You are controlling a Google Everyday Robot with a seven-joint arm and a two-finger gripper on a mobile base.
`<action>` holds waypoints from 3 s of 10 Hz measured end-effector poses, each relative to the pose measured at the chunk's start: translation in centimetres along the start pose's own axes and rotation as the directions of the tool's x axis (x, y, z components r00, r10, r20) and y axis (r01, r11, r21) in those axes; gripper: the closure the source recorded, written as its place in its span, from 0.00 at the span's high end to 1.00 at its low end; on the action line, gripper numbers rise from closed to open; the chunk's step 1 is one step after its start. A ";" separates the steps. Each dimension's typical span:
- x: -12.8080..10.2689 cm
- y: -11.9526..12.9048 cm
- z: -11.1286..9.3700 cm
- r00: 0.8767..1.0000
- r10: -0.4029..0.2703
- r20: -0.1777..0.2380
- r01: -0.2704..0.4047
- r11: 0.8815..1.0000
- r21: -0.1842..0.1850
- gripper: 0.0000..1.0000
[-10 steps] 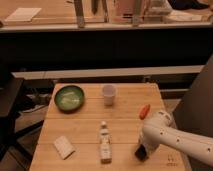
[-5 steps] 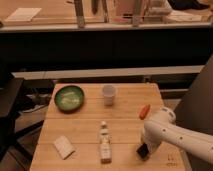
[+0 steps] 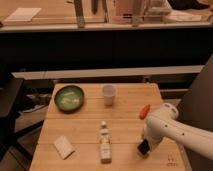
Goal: Place the eraser in the ceramic cup
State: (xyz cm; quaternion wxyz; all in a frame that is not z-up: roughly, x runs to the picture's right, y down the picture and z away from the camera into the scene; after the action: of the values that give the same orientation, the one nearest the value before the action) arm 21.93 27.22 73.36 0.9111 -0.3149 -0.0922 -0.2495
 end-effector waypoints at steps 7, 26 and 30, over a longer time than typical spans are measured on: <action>1.6 -1.6 -1.5 0.999 -0.019 0.025 0.019 1.000 0.015 0.00; 4.7 -14.7 -7.5 0.997 -0.057 -0.056 0.060 0.997 0.040 0.00; 4.4 -17.2 -8.3 0.995 -0.071 -0.071 0.074 0.996 0.041 0.00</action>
State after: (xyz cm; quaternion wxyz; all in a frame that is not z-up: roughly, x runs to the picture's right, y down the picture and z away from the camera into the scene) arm 16.95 8.66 77.37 0.9107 -0.2827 -0.0774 -0.2909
